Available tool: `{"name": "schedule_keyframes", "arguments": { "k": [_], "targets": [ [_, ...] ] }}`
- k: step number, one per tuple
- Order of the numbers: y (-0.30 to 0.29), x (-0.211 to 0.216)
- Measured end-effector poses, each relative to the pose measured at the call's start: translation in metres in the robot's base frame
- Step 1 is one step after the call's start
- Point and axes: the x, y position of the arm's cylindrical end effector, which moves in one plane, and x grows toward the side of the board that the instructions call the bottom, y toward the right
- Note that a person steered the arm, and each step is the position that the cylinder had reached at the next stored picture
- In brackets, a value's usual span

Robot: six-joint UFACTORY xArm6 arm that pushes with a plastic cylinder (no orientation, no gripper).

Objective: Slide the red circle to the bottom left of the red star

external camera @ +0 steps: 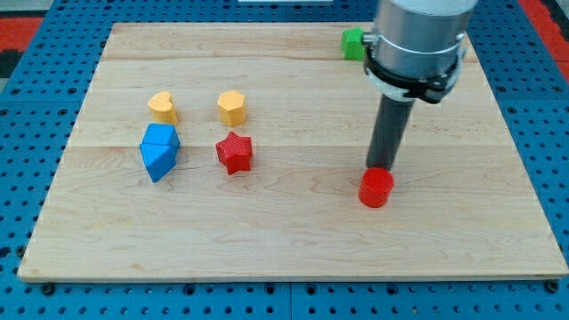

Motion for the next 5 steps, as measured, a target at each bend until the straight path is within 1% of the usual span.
{"name": "schedule_keyframes", "arguments": {
  "k": [2,3,4,5],
  "targets": [
    [-0.003,0.043],
    [0.010,0.056],
    [0.007,0.059],
    [-0.012,0.065]
  ]
}}
